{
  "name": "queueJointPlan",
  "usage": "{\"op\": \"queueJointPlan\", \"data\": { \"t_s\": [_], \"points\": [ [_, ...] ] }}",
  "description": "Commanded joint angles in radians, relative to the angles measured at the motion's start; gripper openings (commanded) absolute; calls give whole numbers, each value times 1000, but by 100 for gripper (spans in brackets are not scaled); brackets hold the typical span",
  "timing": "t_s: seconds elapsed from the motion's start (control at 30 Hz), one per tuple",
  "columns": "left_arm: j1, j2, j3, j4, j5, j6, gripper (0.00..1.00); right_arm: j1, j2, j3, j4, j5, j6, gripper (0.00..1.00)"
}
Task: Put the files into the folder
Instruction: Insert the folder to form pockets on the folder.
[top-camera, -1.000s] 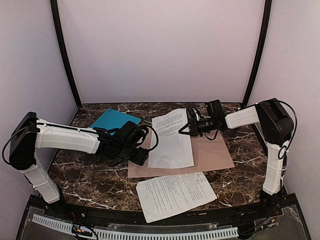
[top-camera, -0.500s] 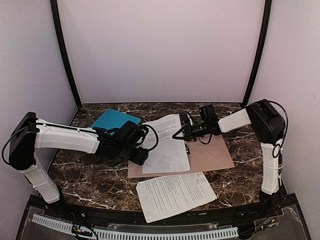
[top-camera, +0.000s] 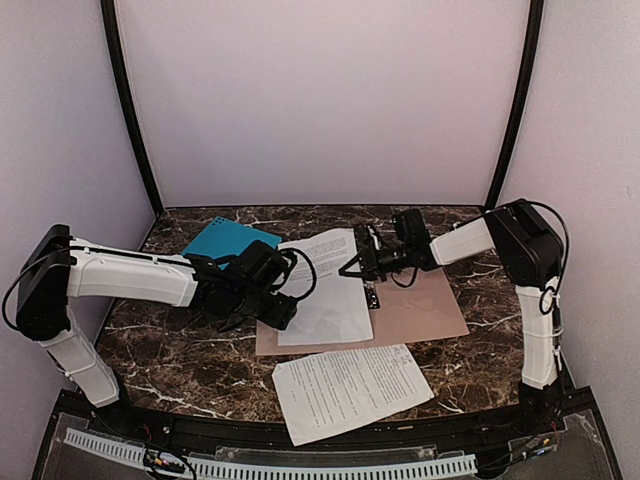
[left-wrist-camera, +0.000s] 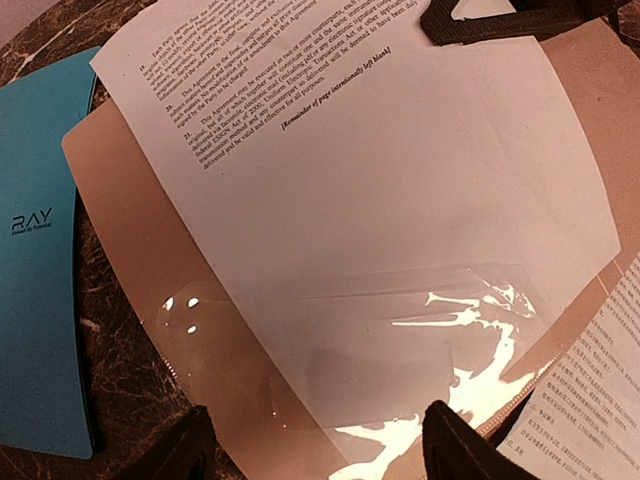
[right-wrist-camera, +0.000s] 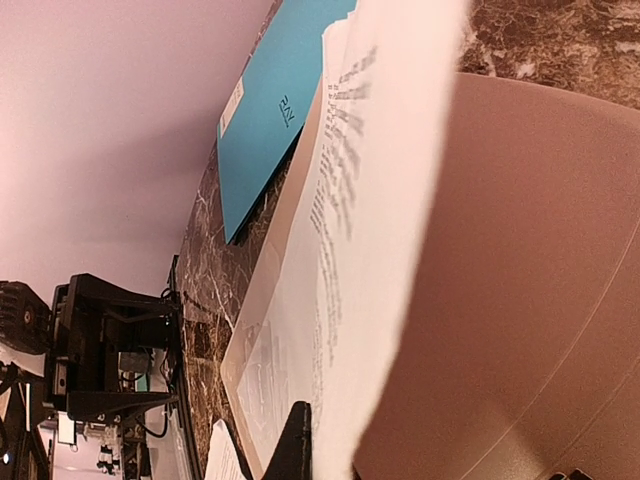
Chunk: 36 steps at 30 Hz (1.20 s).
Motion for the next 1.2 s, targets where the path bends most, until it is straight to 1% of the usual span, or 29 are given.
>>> {"op": "queueJointPlan", "data": {
  "t_s": [0.0,0.17,0.9,1.17],
  "points": [
    [-2,-35,-4,-29,-2,8,71,21,36,33,20,-7,7,0],
    [-3,-36,-5,-30,-2,8,71,28,51,32,33,-10,14,0],
    [-2,-48,-8,-39,-21,8,71,64,76,58,-3,-1,-1,0],
    [-3,-51,-8,-43,-26,8,71,66,66,38,38,40,39,0]
  ]
}}
